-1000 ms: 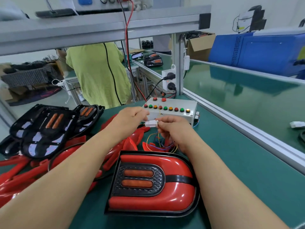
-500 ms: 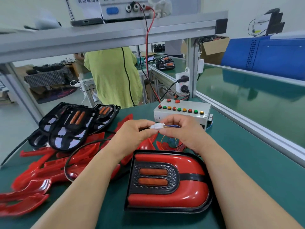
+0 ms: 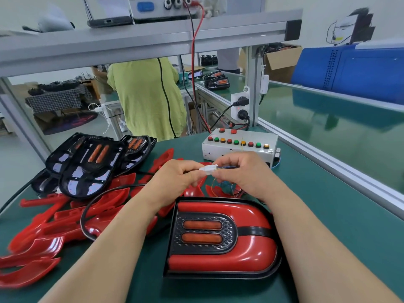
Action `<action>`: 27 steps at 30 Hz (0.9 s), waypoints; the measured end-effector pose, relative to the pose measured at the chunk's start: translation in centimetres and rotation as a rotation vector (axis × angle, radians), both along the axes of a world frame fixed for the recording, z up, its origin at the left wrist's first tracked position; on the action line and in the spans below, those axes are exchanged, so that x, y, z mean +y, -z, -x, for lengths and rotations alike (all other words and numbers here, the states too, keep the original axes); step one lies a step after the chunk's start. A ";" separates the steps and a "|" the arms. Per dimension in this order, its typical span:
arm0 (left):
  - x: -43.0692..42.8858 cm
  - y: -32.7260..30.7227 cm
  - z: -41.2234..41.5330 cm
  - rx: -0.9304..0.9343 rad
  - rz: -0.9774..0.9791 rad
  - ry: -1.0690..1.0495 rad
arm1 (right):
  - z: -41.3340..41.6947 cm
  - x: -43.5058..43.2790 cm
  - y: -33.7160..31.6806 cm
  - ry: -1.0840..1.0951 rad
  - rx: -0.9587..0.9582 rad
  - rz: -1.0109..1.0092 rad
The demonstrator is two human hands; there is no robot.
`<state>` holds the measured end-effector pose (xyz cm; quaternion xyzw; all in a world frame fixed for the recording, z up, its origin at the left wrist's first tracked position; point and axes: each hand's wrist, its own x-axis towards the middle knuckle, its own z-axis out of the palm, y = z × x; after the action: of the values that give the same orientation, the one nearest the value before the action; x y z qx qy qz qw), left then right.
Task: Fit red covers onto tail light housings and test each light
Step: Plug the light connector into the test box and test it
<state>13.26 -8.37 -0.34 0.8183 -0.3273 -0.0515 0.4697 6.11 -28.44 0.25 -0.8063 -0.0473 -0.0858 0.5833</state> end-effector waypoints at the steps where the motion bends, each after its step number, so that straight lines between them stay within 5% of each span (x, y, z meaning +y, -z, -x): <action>1: 0.0 0.0 0.0 0.002 0.000 -0.001 | -0.1 0.0 0.0 -0.004 0.002 -0.014; 27: 0.3 -0.5 0.5 0.008 0.013 -0.059 | 0.1 -0.8 0.0 0.066 0.054 -0.006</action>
<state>12.75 -8.06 0.16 0.8243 -0.3016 -0.0387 0.4775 6.05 -29.25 0.24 -0.8076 -0.0046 -0.0837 0.5838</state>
